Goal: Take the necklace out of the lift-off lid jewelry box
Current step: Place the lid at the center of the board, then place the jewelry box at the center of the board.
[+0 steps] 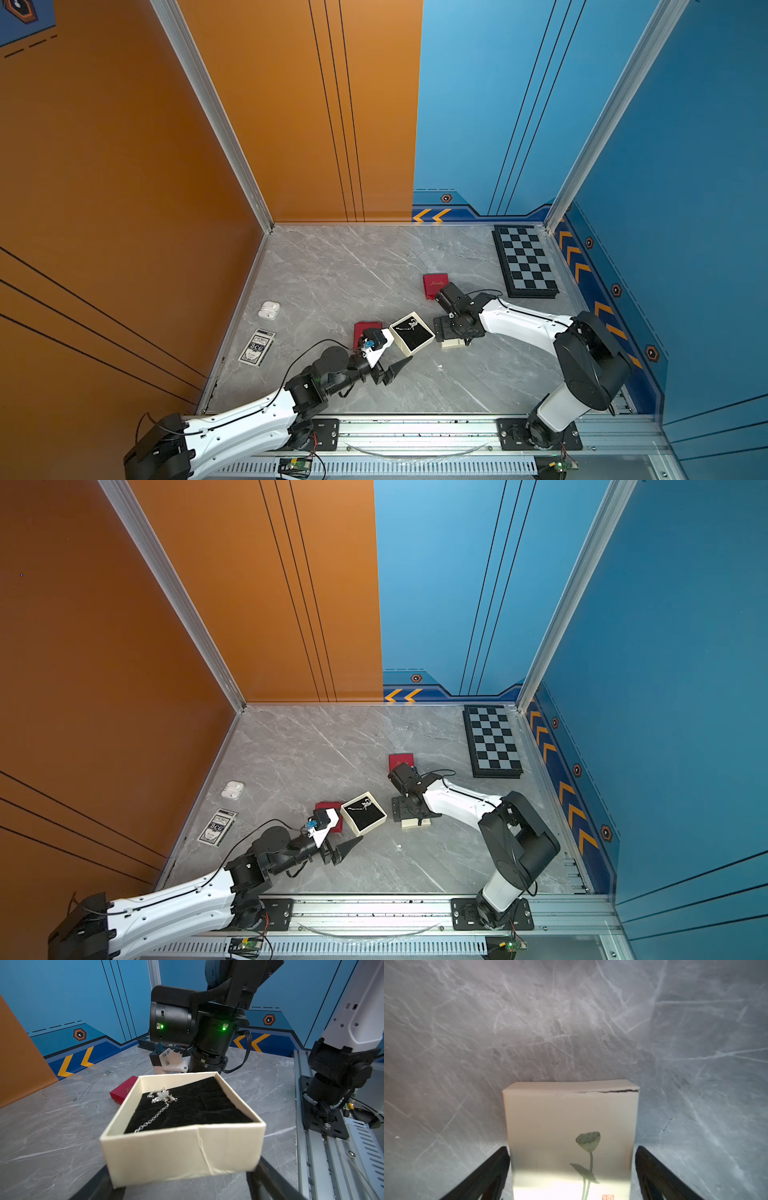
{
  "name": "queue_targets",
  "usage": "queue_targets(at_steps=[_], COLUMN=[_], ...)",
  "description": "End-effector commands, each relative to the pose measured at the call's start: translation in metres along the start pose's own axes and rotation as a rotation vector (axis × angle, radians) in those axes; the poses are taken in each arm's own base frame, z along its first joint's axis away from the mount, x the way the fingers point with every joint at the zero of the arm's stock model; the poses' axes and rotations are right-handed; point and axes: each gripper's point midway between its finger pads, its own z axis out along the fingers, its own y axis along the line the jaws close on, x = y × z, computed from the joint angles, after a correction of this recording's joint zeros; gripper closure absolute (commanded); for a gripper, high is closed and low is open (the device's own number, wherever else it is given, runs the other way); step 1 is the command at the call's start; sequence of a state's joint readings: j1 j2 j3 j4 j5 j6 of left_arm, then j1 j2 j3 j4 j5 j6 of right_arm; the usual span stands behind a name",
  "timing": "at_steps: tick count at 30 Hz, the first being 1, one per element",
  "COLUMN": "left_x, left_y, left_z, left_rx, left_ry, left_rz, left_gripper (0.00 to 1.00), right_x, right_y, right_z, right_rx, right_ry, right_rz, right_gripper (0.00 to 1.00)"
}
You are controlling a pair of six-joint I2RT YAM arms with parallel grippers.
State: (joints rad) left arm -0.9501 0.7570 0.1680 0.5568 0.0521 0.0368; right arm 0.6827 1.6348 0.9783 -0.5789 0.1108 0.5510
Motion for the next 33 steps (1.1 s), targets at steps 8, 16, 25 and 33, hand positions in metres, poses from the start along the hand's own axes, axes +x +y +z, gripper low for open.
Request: queue_targets(at_steps=[8, 16, 25, 33], left_x=[0.002, 0.004, 0.005, 0.005], left_y=[0.006, 0.007, 0.006, 0.006], left_z=[-0.002, -0.001, 0.001, 0.001], left_rx=[-0.030, -0.034, -0.030, -0.030], left_ry=[-0.004, 0.005, 0.014, 0.016], left_rz=[-0.007, -0.007, -0.009, -0.010], left_gripper=[0.30, 0.30, 0.30, 0.30], right_x=[-0.023, -0.023, -0.027, -0.024], right_y=[-0.008, 0.031, 0.060, 0.076], right_z=[-0.061, -0.122, -0.160, -0.174], right_rx=[-0.011, -0.207, -0.314, -0.360], right_ry=[-0.116, -0.205, -0.270, -0.282], right_rz=[-0.004, -0.063, -0.111, -0.146], right_gripper=[0.06, 0.20, 0.44, 0.52])
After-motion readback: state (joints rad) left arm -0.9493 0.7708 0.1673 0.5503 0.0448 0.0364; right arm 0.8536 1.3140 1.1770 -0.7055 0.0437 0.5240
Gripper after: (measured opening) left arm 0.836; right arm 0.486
